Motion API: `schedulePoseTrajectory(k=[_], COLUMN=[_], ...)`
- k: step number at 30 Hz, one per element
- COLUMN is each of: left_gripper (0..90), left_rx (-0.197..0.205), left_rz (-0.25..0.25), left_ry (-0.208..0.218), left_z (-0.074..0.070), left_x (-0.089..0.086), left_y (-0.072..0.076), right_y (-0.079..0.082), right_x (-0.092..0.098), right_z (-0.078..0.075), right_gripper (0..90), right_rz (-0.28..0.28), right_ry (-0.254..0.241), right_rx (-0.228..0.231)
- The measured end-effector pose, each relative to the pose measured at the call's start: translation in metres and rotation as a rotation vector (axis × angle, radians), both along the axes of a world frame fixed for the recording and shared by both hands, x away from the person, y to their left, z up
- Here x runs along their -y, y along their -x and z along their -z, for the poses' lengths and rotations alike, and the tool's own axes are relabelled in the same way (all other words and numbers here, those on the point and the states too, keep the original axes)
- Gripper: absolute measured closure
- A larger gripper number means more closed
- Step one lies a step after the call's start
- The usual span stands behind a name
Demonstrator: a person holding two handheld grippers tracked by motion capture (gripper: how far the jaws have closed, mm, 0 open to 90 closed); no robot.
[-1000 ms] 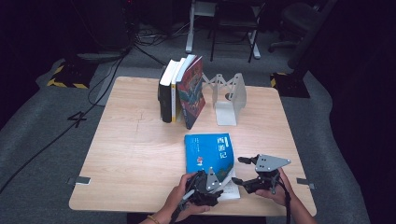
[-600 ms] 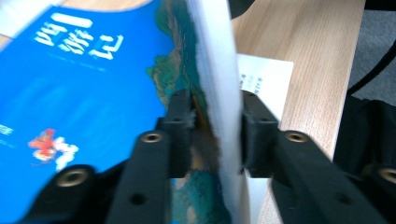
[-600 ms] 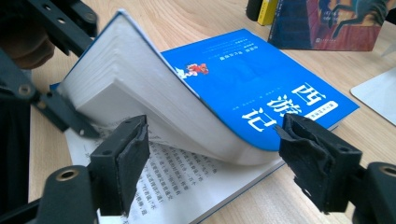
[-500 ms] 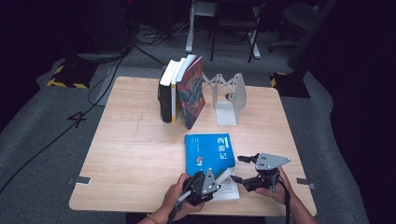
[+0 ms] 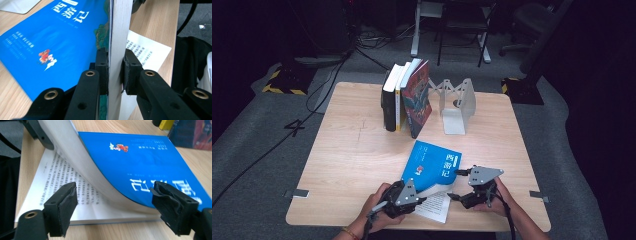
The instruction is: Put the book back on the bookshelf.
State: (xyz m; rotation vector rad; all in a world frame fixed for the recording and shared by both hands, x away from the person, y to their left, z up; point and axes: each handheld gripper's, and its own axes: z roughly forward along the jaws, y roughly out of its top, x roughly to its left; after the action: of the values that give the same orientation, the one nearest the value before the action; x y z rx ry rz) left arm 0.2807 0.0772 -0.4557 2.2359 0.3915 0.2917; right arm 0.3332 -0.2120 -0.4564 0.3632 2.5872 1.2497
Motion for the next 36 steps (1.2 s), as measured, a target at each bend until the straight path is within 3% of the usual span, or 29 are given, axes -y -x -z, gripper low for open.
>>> schedulePoseTrajectory(k=[8, 11, 13, 15, 17, 21, 24, 26, 36], left_gripper=[75.9, 74.0, 69.9, 59.6, 56.0, 55.9, 57.4, 59.0, 56.1], left_rx=[-0.028, -0.035, -0.055, -0.073, -0.086, -0.053, -0.005, 0.019, 0.032], left_rz=[-0.017, -0.028, -0.034, -0.043, -0.078, -0.123, -0.152, -0.144, -0.102], left_ry=[0.018, 0.025, 0.022, 0.01, 0.007, -0.013, -0.054, -0.072, -0.082], left_z=[-0.001, 0.0, 0.002, 0.005, 0.009, 0.013, 0.016, 0.016, 0.016], left_x=[-0.027, -0.035, -0.037, -0.039, -0.044, -0.051, -0.048, -0.046, -0.03], left_y=[-0.002, -0.002, -0.002, -0.001, 0.001, 0.003, 0.001, -0.005, -0.048], right_y=[-0.013, -0.011, -0.006, -0.002, 0.0, 0.006, 0.011, 0.013, 0.018], right_x=[-0.025, -0.029, -0.032, -0.034, -0.035, -0.034, -0.034, -0.033, -0.026], right_z=[0.012, 0.012, 0.013, 0.012, 0.011, 0.007, 0.003, 0.002, -0.004], right_gripper=[35.3, 48.4, 53.3, 56.4, 57.5, 61.5, 64.1, 66.1, 74.1], right_rz=[-0.042, -0.076, -0.086, -0.094, -0.094, -0.094, -0.097, -0.092, -0.045], right_ry=[0.001, -0.026, -0.015, 0.0, 0.01, 0.018, 0.021, 0.022, 0.028], right_rx=[-0.011, -0.002, 0.036, 0.058, 0.067, 0.082, 0.089, 0.096, 0.119])
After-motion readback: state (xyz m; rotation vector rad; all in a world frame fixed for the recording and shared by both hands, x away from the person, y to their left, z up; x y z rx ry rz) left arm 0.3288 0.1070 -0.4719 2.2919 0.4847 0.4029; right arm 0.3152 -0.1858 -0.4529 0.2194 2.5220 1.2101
